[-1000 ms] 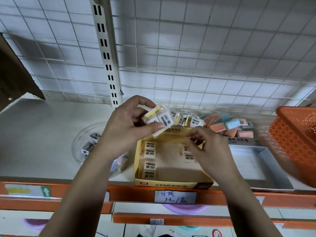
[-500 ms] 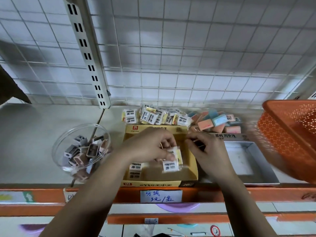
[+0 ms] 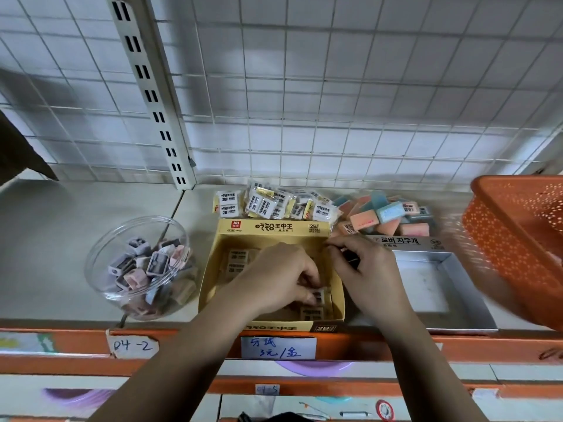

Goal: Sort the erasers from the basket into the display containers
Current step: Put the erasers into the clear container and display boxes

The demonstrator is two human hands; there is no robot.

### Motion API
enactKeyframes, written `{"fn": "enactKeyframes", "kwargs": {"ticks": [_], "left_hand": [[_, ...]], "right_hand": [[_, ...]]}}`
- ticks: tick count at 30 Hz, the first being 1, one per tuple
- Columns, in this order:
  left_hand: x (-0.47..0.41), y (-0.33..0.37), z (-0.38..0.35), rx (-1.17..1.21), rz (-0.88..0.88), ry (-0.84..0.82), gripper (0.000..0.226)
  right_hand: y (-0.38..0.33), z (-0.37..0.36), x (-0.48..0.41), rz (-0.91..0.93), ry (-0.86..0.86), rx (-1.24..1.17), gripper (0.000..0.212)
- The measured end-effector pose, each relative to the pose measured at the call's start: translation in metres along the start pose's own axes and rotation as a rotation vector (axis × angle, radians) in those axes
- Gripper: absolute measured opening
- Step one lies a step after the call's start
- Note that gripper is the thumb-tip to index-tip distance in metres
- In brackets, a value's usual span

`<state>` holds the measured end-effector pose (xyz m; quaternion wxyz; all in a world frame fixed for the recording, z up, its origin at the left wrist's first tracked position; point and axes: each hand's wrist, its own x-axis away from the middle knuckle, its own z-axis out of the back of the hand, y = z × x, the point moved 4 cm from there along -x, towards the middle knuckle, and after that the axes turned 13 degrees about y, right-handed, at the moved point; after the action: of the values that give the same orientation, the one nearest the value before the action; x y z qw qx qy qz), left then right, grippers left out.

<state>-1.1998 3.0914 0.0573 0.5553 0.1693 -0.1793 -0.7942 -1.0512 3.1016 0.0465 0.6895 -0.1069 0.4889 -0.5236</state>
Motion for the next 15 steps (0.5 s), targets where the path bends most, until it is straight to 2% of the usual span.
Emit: {"fn": "enactKeyframes", "kwargs": {"ticks": [2,8,15], "left_hand": [[-0.001,-0.002,-0.002,0.013,0.024,0.01,0.014],[0.001,-0.004,0.002,-0.063,-0.009,0.037,0.019],[0.012,-0.02,0.056,0.061,0.029,0.394,0.015]], "right_hand": [[0.001,0.0,0.0,-0.005,0.004,-0.013,0.015],[0.0,-0.001,0.001,0.009,-0.006,-0.003,0.013],[-0.02,0.007,-0.024,0.09,0.044,0.005,0.011]]}}
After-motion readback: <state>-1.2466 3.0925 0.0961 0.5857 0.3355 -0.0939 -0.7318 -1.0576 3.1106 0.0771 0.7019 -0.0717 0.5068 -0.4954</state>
